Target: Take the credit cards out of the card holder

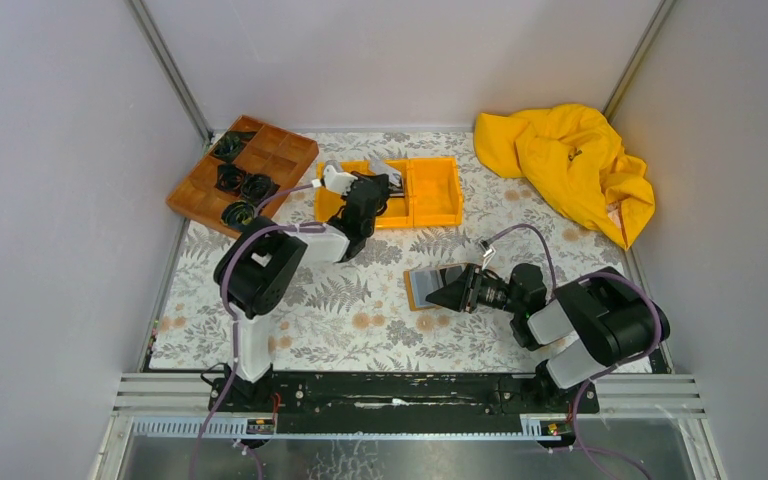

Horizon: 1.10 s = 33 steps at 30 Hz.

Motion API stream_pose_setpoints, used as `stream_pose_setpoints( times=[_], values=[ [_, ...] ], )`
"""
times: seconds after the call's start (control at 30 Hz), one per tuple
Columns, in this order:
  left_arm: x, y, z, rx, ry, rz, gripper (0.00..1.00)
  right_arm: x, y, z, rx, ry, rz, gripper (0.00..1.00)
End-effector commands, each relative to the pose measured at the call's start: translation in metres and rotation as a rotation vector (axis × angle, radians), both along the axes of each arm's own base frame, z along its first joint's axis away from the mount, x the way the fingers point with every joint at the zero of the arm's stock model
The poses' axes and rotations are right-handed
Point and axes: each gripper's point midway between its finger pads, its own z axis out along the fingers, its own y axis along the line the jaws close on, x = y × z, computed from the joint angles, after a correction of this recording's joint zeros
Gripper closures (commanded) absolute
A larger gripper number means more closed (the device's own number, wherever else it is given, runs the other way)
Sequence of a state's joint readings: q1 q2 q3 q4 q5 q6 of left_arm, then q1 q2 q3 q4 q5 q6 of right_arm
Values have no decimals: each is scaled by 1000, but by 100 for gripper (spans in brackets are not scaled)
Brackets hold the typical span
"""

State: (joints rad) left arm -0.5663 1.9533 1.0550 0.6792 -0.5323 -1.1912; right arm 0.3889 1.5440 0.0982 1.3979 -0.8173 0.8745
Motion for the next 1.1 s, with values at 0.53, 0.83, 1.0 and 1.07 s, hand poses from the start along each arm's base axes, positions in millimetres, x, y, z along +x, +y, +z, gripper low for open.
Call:
stream_pose_setpoints(
  times=[0.53,0.83,1.0,1.07],
  values=[
    [30,-16,-33,91,22,75,99,3,6,30,95,-89,42,51],
    [32,-20,-45,98,39,62,96,3,7,30,102,-86,46,51],
    [34,-25,-51,94,48,46,89,3,7,30,107,-80,51,51],
    [36,-27,-51,92,46,41,87,3,7,30,110,-81,52,51]
  ],
)
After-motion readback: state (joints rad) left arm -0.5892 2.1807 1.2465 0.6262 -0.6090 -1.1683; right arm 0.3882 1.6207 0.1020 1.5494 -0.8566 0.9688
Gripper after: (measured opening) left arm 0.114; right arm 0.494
